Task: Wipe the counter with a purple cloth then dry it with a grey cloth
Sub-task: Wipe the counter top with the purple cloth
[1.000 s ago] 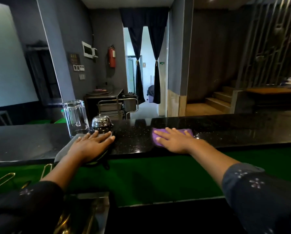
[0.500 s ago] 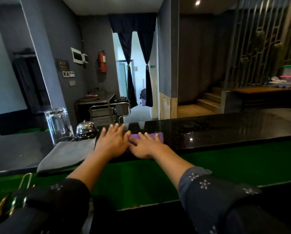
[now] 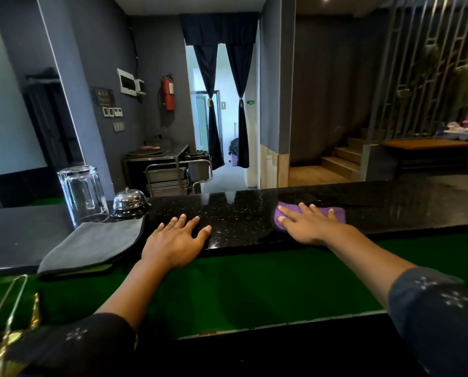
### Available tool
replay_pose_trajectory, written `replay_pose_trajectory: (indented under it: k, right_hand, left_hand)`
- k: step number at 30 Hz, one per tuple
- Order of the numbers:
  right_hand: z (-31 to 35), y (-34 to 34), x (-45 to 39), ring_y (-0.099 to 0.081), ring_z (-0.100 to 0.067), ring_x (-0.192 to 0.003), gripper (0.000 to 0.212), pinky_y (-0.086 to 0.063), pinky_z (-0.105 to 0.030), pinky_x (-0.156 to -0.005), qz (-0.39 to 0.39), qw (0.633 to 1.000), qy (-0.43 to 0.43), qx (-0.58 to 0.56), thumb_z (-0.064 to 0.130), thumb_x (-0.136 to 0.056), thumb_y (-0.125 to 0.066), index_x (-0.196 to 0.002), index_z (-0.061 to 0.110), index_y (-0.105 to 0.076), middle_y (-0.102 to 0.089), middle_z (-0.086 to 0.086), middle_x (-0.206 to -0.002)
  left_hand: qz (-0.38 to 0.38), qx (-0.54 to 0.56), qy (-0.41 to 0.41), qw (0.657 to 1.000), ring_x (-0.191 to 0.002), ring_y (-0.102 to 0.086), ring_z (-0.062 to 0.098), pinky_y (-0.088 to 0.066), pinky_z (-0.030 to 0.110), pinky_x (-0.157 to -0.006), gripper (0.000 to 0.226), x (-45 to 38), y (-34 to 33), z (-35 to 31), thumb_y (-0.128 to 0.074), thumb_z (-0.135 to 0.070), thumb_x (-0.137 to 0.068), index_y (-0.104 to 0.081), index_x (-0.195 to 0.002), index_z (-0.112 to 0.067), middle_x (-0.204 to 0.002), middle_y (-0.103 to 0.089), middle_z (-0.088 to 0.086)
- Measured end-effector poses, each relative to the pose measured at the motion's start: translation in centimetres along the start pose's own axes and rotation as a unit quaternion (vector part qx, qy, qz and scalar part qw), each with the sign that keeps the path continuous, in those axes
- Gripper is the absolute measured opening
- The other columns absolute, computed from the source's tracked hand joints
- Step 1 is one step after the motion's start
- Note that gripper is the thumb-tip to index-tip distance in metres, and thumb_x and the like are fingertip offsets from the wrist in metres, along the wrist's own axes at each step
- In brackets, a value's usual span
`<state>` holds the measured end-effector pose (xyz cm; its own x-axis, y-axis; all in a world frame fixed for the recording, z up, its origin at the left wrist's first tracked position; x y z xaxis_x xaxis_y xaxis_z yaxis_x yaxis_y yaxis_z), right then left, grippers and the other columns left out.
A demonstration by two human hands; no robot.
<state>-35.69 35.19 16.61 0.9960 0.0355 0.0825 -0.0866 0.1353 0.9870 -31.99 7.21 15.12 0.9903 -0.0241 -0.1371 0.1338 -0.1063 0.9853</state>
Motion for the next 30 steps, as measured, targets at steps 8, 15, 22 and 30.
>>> replay_pose_trajectory:
  k: [8,15,22,30]
  right_hand:
    - [10.9,-2.0,2.3,0.005,-0.028,-0.149,0.055,0.009,-0.058,-0.114,0.009,0.987,0.160,0.019,0.058,-0.098,-0.015,-0.151,0.045,-0.006,0.005,-0.005,-0.163]
    - [-1.3,-0.3,0.8,-0.003,-0.024,-0.149,0.057,0.000,-0.055,-0.117,0.000,0.995,0.101,0.023,0.065,-0.095,-0.012,-0.149,0.050,-0.005,0.001,0.001,-0.163]
    - [-3.0,0.5,-1.4,0.004,-0.029,-0.149,0.056,0.006,-0.057,-0.115,-0.006,0.999,-0.035,0.008,0.058,-0.098,-0.012,-0.152,0.043,-0.004,0.005,-0.005,-0.163]
    - [9.4,-1.8,0.8,0.006,-0.030,-0.148,0.056,0.010,-0.059,-0.114,0.013,0.990,0.142,0.019,0.059,-0.098,-0.013,-0.151,0.045,-0.003,0.007,-0.007,-0.162]
  left_hand:
    - [0.034,-0.005,0.007,0.999,-0.147,-0.008,0.018,-0.005,0.040,-0.118,0.064,0.3,0.5,-0.1,-0.014,-0.061,-0.094,-0.012,-0.151,-0.032,-0.160,-0.007,0.002]
    - [0.020,-0.001,-0.004,1.000,-0.147,-0.009,0.018,-0.005,0.040,-0.118,0.063,0.7,0.5,0.0,-0.014,-0.062,-0.093,-0.014,-0.150,-0.034,-0.160,-0.009,0.001]
    - [0.011,-0.013,0.005,1.000,-0.147,-0.009,0.017,-0.007,0.040,-0.118,0.062,0.0,0.1,-0.1,-0.014,-0.060,-0.094,-0.013,-0.151,-0.034,-0.160,-0.009,0.000]
    - [0.038,-0.002,0.005,0.999,-0.147,-0.007,0.017,-0.005,0.041,-0.118,0.061,0.2,0.4,0.1,-0.013,-0.061,-0.094,-0.011,-0.150,-0.036,-0.160,-0.006,-0.001]
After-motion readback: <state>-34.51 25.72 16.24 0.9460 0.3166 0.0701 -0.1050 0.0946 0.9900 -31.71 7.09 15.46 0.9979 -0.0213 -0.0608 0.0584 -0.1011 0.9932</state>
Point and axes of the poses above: each hand's wrist, its own x-axis away from the middle knuckle, its own y-axis out of the back of the hand, z = x × y, the point moved 1 cm from there along -x, towards the middle knuckle
